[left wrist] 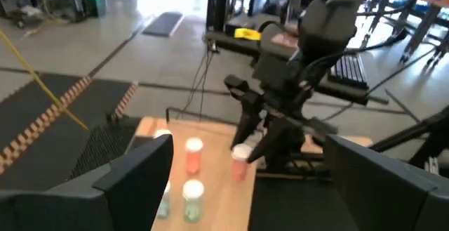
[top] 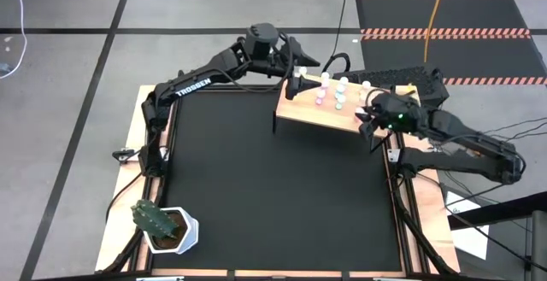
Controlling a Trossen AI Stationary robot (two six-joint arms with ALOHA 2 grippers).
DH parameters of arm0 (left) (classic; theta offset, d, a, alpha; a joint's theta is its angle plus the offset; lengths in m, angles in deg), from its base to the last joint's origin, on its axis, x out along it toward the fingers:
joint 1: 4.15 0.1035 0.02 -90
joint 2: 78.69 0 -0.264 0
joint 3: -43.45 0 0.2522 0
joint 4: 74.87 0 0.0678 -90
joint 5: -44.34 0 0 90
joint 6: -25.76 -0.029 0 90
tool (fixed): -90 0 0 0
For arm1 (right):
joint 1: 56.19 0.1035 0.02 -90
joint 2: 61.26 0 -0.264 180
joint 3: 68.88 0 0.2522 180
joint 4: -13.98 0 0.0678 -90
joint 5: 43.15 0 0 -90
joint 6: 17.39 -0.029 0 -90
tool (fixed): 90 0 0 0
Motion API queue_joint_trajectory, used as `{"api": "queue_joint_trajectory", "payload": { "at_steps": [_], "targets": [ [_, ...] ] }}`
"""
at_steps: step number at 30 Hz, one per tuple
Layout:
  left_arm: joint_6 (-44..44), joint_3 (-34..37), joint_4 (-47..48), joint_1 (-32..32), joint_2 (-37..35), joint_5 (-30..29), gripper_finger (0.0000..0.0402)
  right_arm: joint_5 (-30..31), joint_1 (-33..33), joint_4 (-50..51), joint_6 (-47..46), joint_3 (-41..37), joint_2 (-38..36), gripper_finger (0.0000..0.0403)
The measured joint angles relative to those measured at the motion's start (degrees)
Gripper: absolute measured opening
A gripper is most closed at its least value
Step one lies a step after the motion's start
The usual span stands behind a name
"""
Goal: Pick and place medicine bottles onto shelf by color
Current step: Put the orange pill bottle on the shelf aligned with the other orange pill bottles
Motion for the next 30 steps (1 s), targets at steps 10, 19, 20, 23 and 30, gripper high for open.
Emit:
{"api": "queue_joint_trajectory", "payload": {
  "at_steps": [10,19,20,23,30],
  "targets": [
    [-4.4,0.0,7.3,-1.2,0.0,-2.4,0.0367,2.7,-3.8,-5.4,2.3,-7.7,-1.5,0.0120],
    [-5.8,0.0,7.4,-1.1,0.0,-2.6,0.0367,2.5,-9.0,-6.1,7.2,-7.8,-1.6,0.0120],
    [-5.9,0.0,7.4,-1.0,0.0,-2.6,0.0367,2.4,-9.4,-6.3,7.3,-7.8,-1.6,0.0120],
    [-6.0,0.0,7.4,-1.0,0.0,-2.6,0.0367,2.3,-10.1,-6.6,7.5,-7.8,-1.6,0.0120],
    [-6.8,0.0,7.4,-1.0,0.0,-2.6,0.0367,1.7,-10.3,-7.9,7.0,-7.9,-1.6,0.0120]
  ]
}}
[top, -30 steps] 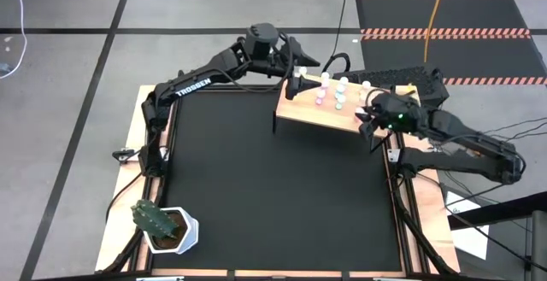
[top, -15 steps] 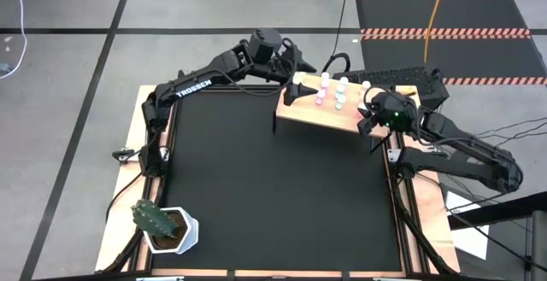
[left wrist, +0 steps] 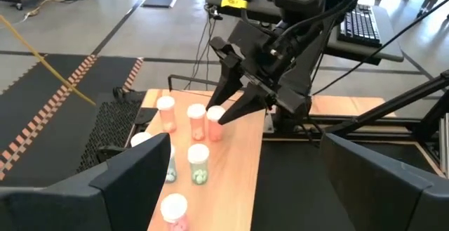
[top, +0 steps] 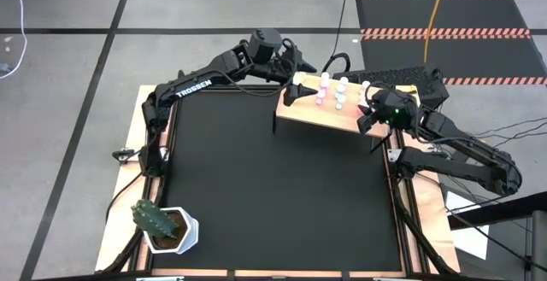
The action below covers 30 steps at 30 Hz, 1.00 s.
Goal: Pick and place medicine bottles onto shelf by color
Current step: Put the orange pill bottle on the shelf aligned with the other orange pill bottles
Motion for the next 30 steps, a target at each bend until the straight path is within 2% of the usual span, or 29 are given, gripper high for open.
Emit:
{"api": "queue_joint_trajectory", "payload": {
  "at_steps": [4,21,30],
  "targets": [
    [-0.1,0.0,0.0,0.0,0.0,0.0,0.0367,-1.0,0.0,-1.2,-0.1,0.0,0.1,0.0120],
    [-0.2,0.0,0.0,0.0,0.0,0.0,0.0367,2.4,0.0,-1.5,2.1,0.1,2.6,0.0120],
    [-0.2,0.0,0.4,0.0,0.0,0.0,0.0367,2.2,0.0,-1.6,1.2,0.1,2.6,0.0120]
  ]
}}
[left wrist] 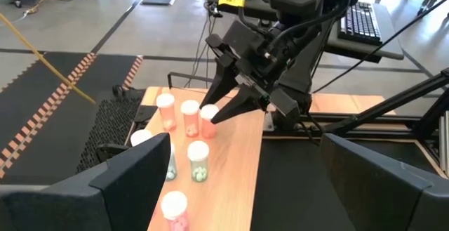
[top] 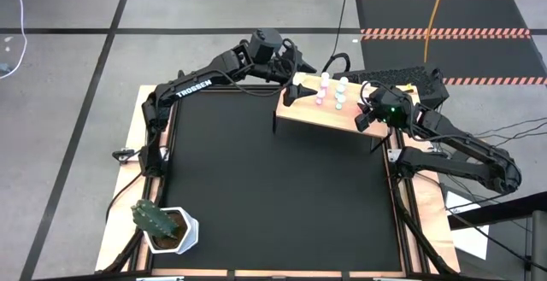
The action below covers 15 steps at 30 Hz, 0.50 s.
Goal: Pick and place medicine bottles onto shelf by color
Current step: Put the orange pill bottle on the shelf aligned with the other orange pill bottles
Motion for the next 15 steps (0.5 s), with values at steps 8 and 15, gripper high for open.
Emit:
{"api": "queue_joint_trajectory", "payload": {
  "at_steps": [8,15],
  "targets": [
    [-1.6,0.0,2.8,0.0,0.0,-0.9,0.0367,-0.2,0.0,0.0,-1.3,0.0,0.0,0.0132],
    [-1.6,0.0,2.8,0.0,0.0,-1.0,0.0367,-0.2,0.0,0.1,-1.6,0.0,-1.5,0.0162]
  ]
}}
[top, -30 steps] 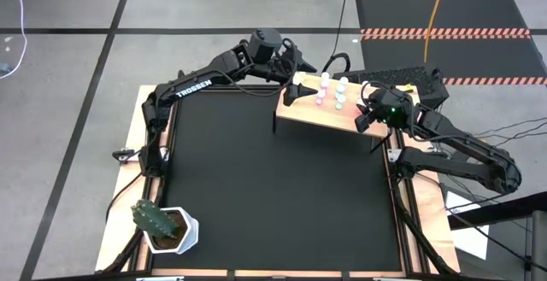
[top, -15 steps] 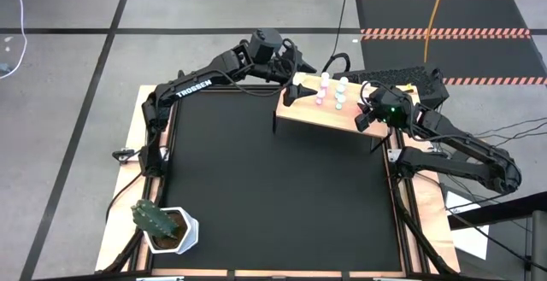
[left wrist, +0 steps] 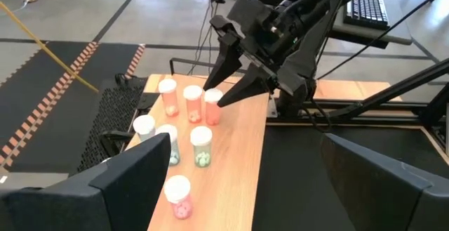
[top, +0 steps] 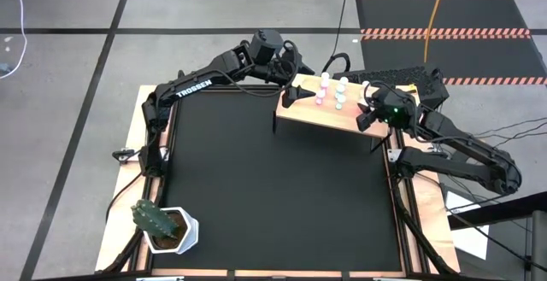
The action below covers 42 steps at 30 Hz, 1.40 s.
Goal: Pick and place medicine bottles onto shelf by color
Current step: Put the orange pill bottle on the shelf aligned with the other orange pill bottles, then return to Home Position
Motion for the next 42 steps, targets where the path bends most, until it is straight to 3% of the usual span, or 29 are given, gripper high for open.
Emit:
{"api": "queue_joint_trajectory", "payload": {
  "at_steps": [7,18,21,24,30,35,42],
  "targets": [
    [-1.6,0.0,-0.3,-0.2,0.0,-0.6,0.0367,0.0,0.0,0.5,-1.2,0.0,-2.4,0.0199],
    [-1.6,0.1,0.7,-0.4,-3.5,-7.7,0.0367,-0.1,0.1,-2.0,-1.0,0.0,-6.4,0.0232],
    [-0.6,0.0,0.6,-0.3,-5.2,-9.4,0.0367,-3.8,0.2,-5.3,-1.5,0.1,-7.8,0.0232],
    [6.7,-0.1,0.7,0.3,-6.7,-11.0,0.0357,-9.4,0.2,-8.5,-1.9,1.3,-8.6,0.0232],
    [9.4,0.0,6.9,1.3,-10.1,-12.2,0.0265,-24.0,2.6,-20.1,-0.5,3.9,-6.8,0.0217],
    [8.6,0.0,11.1,-1.5,-10.6,-11.6,0.0165,-32.1,9.2,-29.6,-3.3,4.0,1.1,0.0190],
    [7.7,3.6,9.8,-6.9,-12.3,-11.0,0.0041,-43.5,21.9,-39.2,-4.2,3.9,11.1,0.0094]
  ]
}}
